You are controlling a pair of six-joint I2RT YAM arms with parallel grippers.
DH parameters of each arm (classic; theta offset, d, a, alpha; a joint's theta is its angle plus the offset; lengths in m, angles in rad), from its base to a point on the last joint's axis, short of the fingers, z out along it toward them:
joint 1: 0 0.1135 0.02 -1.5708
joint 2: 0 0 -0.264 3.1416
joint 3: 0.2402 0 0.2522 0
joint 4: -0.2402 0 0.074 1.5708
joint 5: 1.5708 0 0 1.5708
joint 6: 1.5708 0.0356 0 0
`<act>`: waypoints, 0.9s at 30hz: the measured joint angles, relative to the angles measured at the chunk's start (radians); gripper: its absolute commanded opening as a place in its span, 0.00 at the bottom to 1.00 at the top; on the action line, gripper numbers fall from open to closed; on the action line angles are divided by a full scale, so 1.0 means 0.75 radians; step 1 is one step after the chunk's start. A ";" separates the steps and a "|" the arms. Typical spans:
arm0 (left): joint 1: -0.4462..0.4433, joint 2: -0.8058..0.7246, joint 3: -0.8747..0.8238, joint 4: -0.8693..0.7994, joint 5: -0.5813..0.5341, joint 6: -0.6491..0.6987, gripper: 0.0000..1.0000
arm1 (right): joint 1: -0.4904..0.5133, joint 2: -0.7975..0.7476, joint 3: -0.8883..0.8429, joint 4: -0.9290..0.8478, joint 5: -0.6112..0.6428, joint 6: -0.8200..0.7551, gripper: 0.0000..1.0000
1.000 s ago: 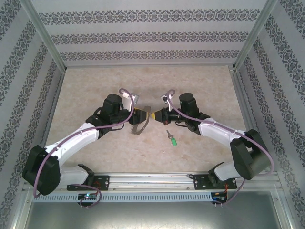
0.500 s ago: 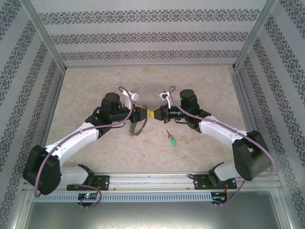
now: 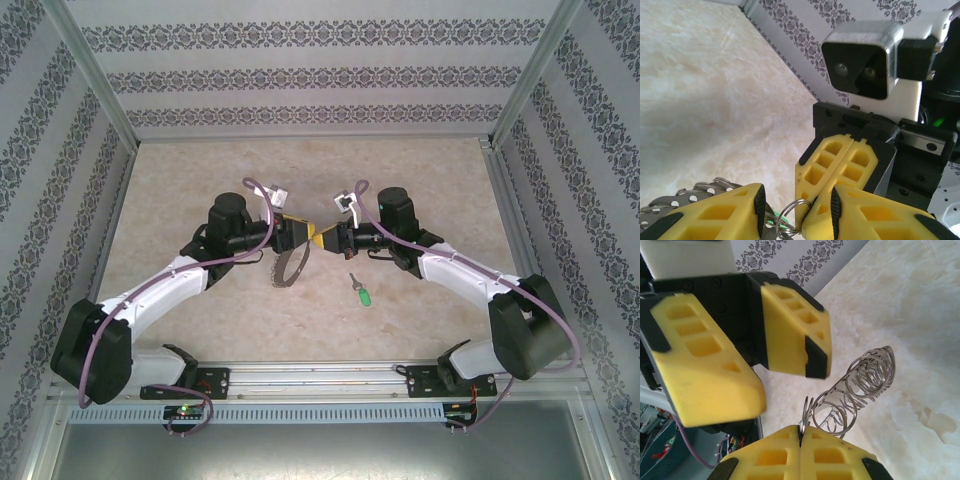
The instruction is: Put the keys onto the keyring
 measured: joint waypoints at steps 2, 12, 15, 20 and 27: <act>0.000 0.019 -0.006 0.024 0.023 -0.014 0.40 | -0.002 0.000 0.003 -0.002 -0.004 0.001 0.00; 0.009 0.044 -0.015 0.109 0.110 -0.053 0.36 | -0.035 -0.002 0.009 -0.010 -0.029 0.010 0.00; 0.010 0.045 -0.017 0.121 0.122 -0.060 0.36 | -0.035 -0.002 0.009 -0.009 -0.040 0.012 0.00; 0.017 0.048 -0.026 0.139 0.152 -0.064 0.35 | -0.043 -0.002 0.009 -0.009 -0.069 0.032 0.00; 0.016 0.052 -0.027 0.139 0.149 -0.060 0.48 | -0.052 -0.002 0.017 -0.011 -0.089 0.030 0.00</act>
